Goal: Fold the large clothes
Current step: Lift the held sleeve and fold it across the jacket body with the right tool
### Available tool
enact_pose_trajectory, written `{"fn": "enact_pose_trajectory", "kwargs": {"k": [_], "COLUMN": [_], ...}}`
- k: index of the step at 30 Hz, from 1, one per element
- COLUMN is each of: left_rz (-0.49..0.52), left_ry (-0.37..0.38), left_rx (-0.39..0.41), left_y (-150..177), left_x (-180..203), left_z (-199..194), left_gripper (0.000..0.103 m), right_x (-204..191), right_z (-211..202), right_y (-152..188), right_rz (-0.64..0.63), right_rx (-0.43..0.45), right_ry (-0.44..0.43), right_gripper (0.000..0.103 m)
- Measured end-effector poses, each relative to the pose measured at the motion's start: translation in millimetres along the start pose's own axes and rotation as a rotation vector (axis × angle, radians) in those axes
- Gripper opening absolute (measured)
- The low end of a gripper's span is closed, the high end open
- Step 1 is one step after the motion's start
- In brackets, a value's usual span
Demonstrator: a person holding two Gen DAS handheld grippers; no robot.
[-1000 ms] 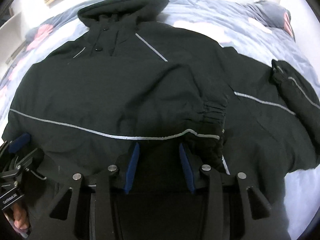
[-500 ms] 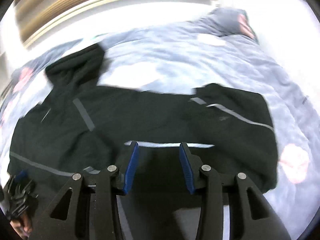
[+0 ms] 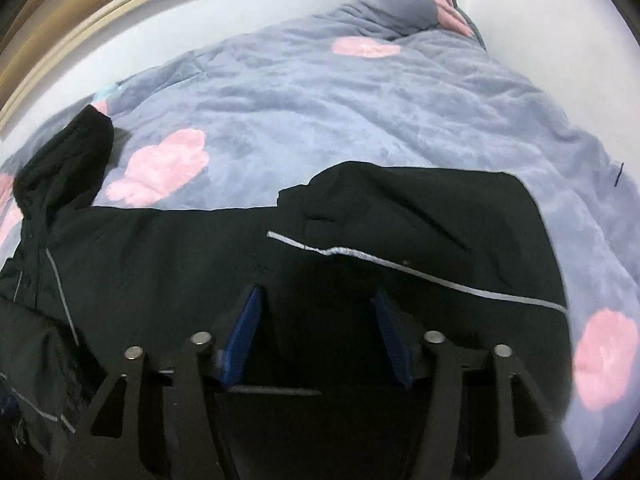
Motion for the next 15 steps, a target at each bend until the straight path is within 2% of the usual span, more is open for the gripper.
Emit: {"fn": "enact_pose_trajectory", "kwargs": {"k": [2, 4, 6, 7, 10, 11, 15], "left_rz": [-0.001, -0.001, -0.002, -0.001, 0.000, 0.000, 0.000], "left_ry": [0.001, 0.001, 0.002, 0.001, -0.001, -0.001, 0.000], "left_rx": [0.000, 0.000, 0.000, 0.000, -0.001, -0.002, -0.001], "left_y": [-0.3, -0.4, -0.6, -0.6, -0.9, -0.9, -0.8], "left_x": [-0.2, 0.0, -0.1, 0.1, 0.5, 0.2, 0.4], "left_z": [0.5, 0.4, 1.2, 1.5, 2.2, 2.3, 1.9], "left_gripper": [0.080, 0.081, 0.081, 0.081, 0.081, 0.081, 0.081], "right_x": [-5.9, -14.0, -17.9, -16.5, -5.8, -2.0, 39.1], "right_z": [2.7, 1.8, 4.7, 8.0, 4.7, 0.3, -49.0], "right_y": [1.0, 5.1, 6.5, 6.7, 2.5, 1.2, -6.9], "right_rz": [-0.005, -0.048, -0.081, -0.084, -0.067, -0.059, 0.027], "right_rx": [0.001, 0.013, 0.027, 0.031, 0.039, 0.049, 0.138], "right_ry": [0.001, 0.027, 0.098, 0.138, 0.141, 0.134, 0.073], "right_gripper": [0.077, 0.080, 0.078, 0.073, 0.036, 0.029, 0.025]}}
Point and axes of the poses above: each gripper's, at about its wrist camera, not at the fingertips, and z roughly the way its jaws point, x to its right, y to its underside, the point moved 2 cm from there along z, roughly the way its jaws point, and after that the axes turned 12 degrees about y, right-handed, at the moved point
